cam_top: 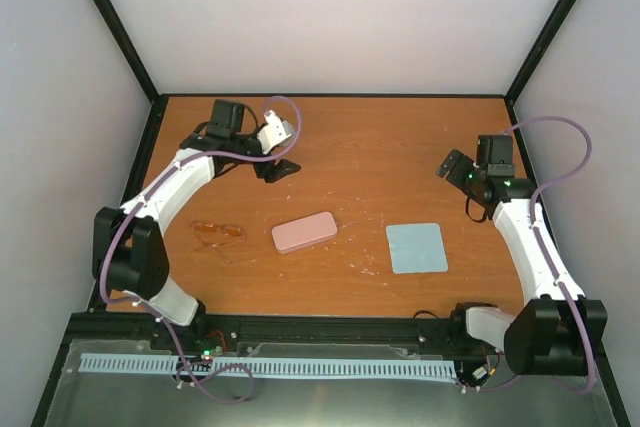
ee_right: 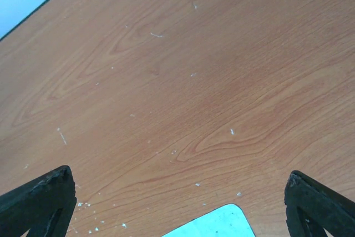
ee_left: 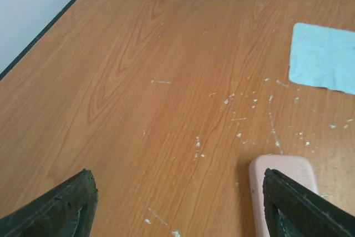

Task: Organize the sunglasses
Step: Pick up the sunglasses case from the center of the board.

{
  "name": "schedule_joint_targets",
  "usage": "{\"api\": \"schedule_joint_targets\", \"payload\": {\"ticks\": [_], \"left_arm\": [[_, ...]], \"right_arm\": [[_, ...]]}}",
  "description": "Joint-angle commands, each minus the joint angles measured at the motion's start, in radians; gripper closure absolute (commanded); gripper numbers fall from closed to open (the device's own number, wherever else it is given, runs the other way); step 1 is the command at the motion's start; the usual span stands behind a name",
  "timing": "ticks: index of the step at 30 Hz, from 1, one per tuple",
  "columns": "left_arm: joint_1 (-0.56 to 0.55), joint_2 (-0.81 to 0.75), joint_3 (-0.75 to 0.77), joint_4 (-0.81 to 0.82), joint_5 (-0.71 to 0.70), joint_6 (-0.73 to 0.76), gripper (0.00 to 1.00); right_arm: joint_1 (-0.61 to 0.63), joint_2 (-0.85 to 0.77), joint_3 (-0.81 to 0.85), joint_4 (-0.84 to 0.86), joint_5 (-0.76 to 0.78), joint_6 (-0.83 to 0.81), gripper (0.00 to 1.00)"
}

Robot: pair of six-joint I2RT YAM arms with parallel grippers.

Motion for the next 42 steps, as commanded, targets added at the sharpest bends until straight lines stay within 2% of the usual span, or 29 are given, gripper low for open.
{"api": "schedule_joint_targets", "payload": {"ticks": [1, 9, 13, 18, 25, 29, 35, 42], "left_arm": [[-0.031, 0.042, 0.095, -0.119, -0.125, 0.068, 0.19], [-0.165, -0.014, 0.038, -0.114, -0.291, 0.136, 0.16], [-0.207, -0.016, -0.003, -0.089, -0.390, 0.128, 0.19], [-0.267, -0.003, -0.055, -0.090, -0.484, 0.154, 0.20], [-0.389, 0.020, -0.119, -0.160, -0.614, 0.087, 0.22], [-0.419, -0.011, -0.171, -0.169, -0.624, 0.021, 0.22], [-0.423, -0.015, -0.238, -0.148, -0.711, 0.016, 0.22], [-0.424, 0.002, -0.194, -0.221, -0.595, -0.005, 0.19]], "right_arm": [[-0.005, -0.043, -0.026, -0.030, -0.034, 0.022, 0.00], [-0.005, -0.003, 0.000, -0.085, -0.153, 0.071, 0.00], [-0.004, 0.019, 0.009, -0.095, -0.230, 0.082, 0.05], [-0.005, 0.025, -0.003, -0.052, -0.343, 0.098, 0.02], [-0.003, 0.047, 0.012, -0.078, -0.331, 0.070, 0.04], [-0.001, 0.065, 0.003, -0.105, -0.320, 0.043, 0.03], [0.000, 0.060, -0.014, -0.125, -0.326, 0.023, 0.02], [0.000, 0.045, -0.045, -0.096, -0.349, 0.068, 0.00]]}}
